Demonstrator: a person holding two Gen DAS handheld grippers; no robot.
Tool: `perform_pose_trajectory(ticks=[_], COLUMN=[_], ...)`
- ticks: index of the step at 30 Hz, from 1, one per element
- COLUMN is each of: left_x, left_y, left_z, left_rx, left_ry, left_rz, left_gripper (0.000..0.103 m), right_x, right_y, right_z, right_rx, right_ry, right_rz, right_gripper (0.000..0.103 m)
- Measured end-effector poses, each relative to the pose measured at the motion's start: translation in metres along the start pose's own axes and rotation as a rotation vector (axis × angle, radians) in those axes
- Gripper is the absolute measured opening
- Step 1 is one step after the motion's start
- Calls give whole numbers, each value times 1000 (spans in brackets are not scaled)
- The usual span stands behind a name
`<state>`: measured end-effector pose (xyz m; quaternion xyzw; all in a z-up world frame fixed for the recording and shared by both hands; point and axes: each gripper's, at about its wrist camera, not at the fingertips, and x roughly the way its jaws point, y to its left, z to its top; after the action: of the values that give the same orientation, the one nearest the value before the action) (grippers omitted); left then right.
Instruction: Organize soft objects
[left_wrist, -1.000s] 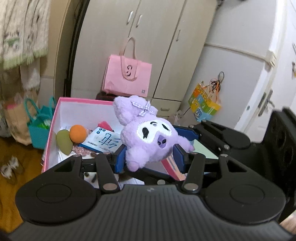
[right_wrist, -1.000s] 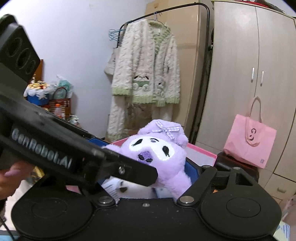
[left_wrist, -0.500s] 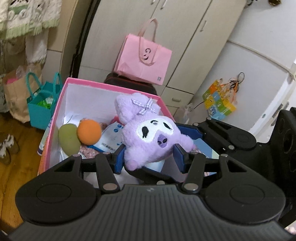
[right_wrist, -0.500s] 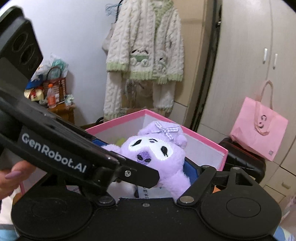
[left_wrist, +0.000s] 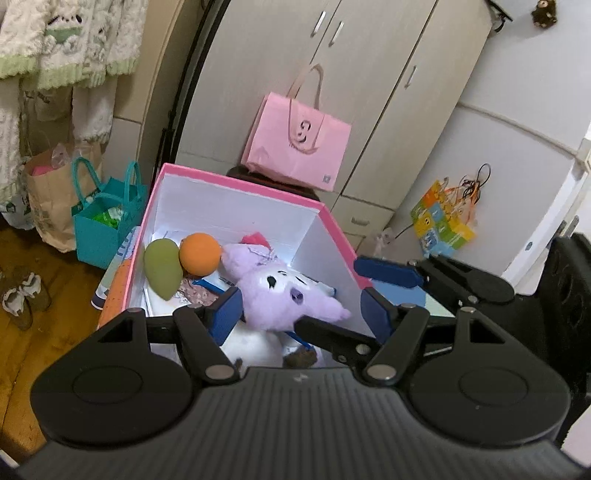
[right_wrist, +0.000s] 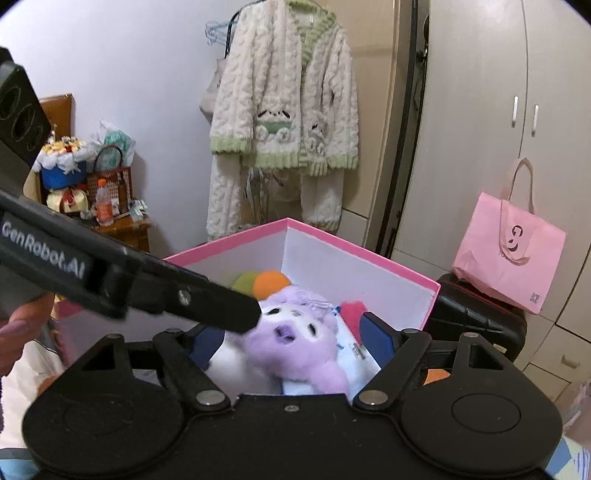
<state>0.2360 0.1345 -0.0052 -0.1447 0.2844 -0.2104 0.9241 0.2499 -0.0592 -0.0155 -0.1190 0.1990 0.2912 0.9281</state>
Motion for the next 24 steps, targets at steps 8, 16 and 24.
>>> perform_pose_trajectory(ticks=[8, 16, 24], left_x=[-34, -62, -81], left_y=[-26, -58, -86], left_z=[-18, -32, -46], left_rx=[60, 124, 189], left_ry=[-53, -94, -134], left_rz=[15, 36, 68], left_gripper=[70, 70, 74], right_x=[-44, -88, -132], right_y=[12, 9, -7], right_z=[-13, -25, -43], right_rx=[6, 49, 137], right_ry=[-52, -88, -107], right_rz=[-3, -55, -143], right_gripper=[84, 86, 91])
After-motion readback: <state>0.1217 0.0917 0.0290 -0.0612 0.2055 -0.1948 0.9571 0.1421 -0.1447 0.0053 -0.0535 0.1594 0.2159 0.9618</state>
